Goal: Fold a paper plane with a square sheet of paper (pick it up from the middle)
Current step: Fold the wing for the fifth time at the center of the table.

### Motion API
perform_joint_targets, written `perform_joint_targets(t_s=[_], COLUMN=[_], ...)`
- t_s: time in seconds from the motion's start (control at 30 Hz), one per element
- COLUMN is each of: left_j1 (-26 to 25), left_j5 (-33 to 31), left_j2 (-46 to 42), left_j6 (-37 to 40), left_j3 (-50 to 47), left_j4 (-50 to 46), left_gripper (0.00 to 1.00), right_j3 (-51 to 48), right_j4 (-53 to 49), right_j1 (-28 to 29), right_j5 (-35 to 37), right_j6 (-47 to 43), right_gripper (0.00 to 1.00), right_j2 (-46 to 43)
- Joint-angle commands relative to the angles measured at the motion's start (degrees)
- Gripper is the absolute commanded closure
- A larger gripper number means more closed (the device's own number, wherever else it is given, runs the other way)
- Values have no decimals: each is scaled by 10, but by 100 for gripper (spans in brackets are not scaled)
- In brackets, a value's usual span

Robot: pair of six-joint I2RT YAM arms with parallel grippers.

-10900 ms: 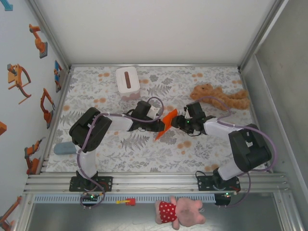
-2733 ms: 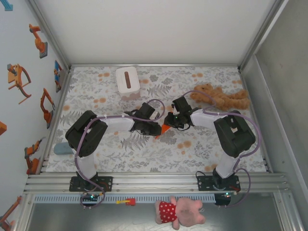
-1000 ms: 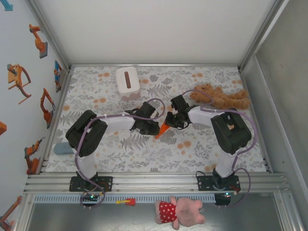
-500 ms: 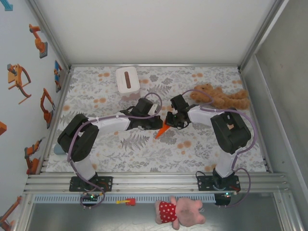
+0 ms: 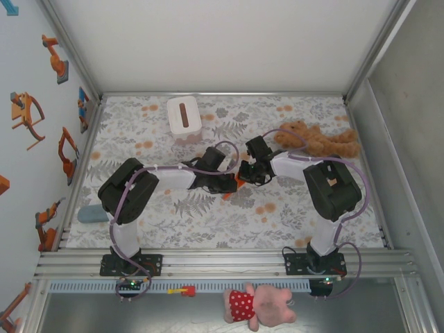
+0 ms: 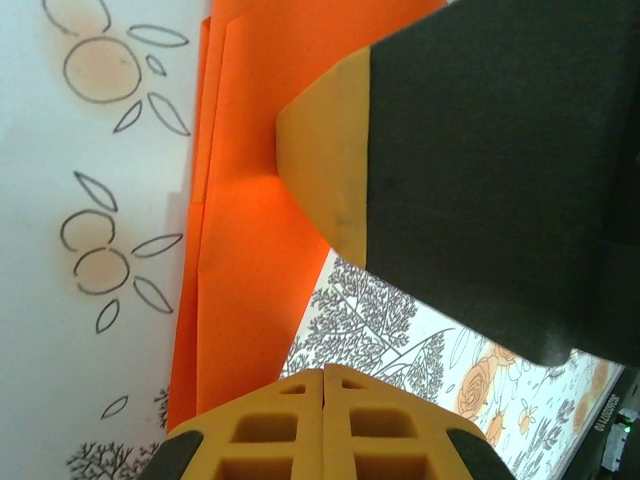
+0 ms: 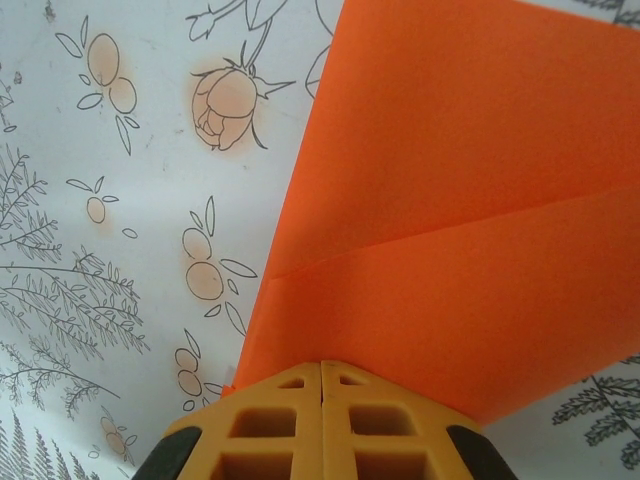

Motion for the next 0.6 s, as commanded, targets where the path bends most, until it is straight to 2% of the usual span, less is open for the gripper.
perform_joint_targets(t_s=[0.0, 0.57], left_j1=[4, 14], left_j5=[4, -17], left_j2=[10, 26], left_j6=[0, 29], left_j3=[12, 12], left_j4=[3, -40], left_gripper=[99, 99], right_j3=[-13, -15], right_j4=[-42, -54], right_j1=[-1, -2], right_j5=[26, 29], right_j6=[5, -1], right_gripper=[97, 98], right_j2=[39, 51])
